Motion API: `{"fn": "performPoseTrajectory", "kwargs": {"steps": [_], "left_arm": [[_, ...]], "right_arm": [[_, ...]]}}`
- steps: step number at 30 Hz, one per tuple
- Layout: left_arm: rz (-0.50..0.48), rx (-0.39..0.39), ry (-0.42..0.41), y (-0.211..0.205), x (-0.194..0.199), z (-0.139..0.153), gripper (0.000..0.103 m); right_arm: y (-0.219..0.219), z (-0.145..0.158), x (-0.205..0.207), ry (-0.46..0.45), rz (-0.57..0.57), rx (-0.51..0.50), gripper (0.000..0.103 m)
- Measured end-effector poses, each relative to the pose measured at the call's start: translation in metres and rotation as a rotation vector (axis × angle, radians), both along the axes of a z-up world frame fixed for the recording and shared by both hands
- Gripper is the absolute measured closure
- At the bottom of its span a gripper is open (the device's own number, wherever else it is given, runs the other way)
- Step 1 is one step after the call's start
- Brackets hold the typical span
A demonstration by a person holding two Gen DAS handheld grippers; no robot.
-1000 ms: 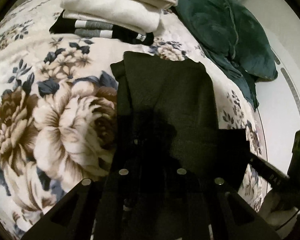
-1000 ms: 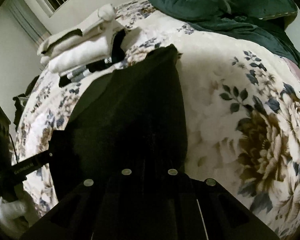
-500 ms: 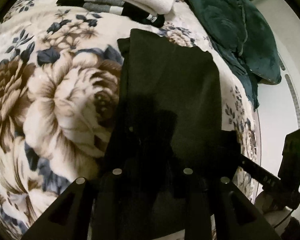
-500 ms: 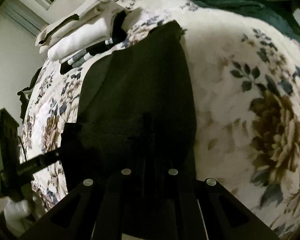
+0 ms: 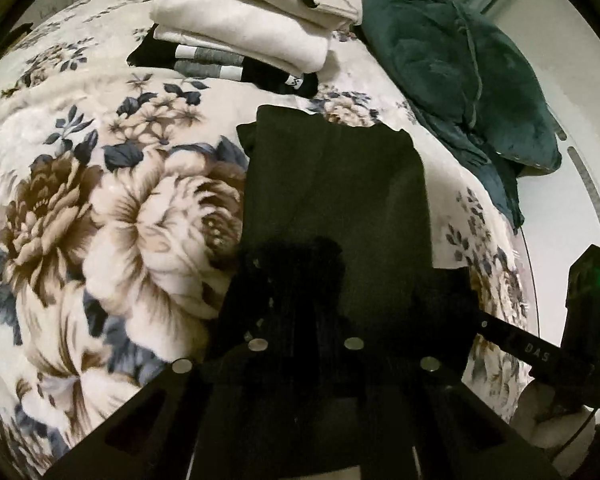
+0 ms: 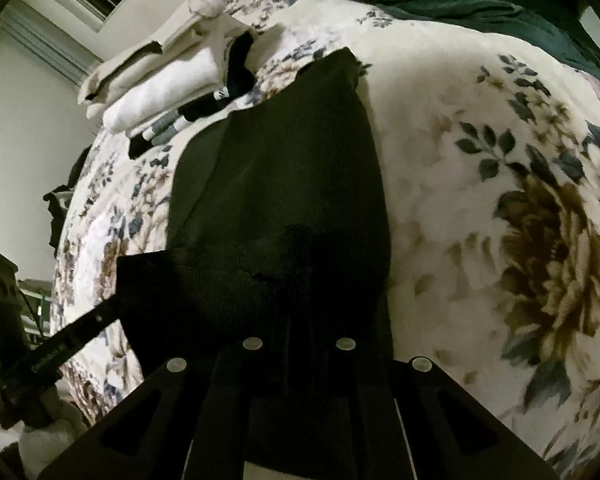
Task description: Fold small clothes
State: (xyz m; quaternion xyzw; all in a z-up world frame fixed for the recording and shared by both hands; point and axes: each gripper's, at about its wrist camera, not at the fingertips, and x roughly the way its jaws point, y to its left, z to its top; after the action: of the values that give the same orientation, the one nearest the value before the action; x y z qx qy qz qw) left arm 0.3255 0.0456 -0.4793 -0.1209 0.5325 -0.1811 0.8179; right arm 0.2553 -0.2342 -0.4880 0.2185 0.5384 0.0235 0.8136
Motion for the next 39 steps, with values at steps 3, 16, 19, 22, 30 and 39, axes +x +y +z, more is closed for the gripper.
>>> {"fn": "performPoseTrajectory", "kwargs": {"steps": [3, 16, 19, 22, 30, 39], "left_arm": [[0.0, -0.016, -0.007, 0.0, 0.0, 0.007, 0.098], [0.062, -0.107, -0.064, 0.007, 0.055, 0.044, 0.098], [0.074, -0.137, -0.071, 0.004, 0.096, 0.046, 0.098], [0.065, -0.138, -0.059, -0.005, 0.142, 0.038, 0.098], [0.045, -0.021, 0.015, -0.023, 0.234, -0.012, 0.098], [0.069, -0.035, 0.079, -0.004, 0.222, -0.015, 0.089]], "right_arm": [[0.0, 0.011, -0.004, -0.017, 0.005, 0.011, 0.097], [-0.032, 0.059, 0.044, -0.098, -0.055, 0.041, 0.097], [-0.039, 0.067, 0.082, -0.121, -0.058, 0.009, 0.097], [-0.046, 0.068, 0.131, -0.131, -0.058, -0.022, 0.097], [-0.049, 0.02, 0.249, -0.046, 0.009, -0.194, 0.097], [-0.072, -0.027, 0.27, 0.122, 0.032, -0.069, 0.084]]}}
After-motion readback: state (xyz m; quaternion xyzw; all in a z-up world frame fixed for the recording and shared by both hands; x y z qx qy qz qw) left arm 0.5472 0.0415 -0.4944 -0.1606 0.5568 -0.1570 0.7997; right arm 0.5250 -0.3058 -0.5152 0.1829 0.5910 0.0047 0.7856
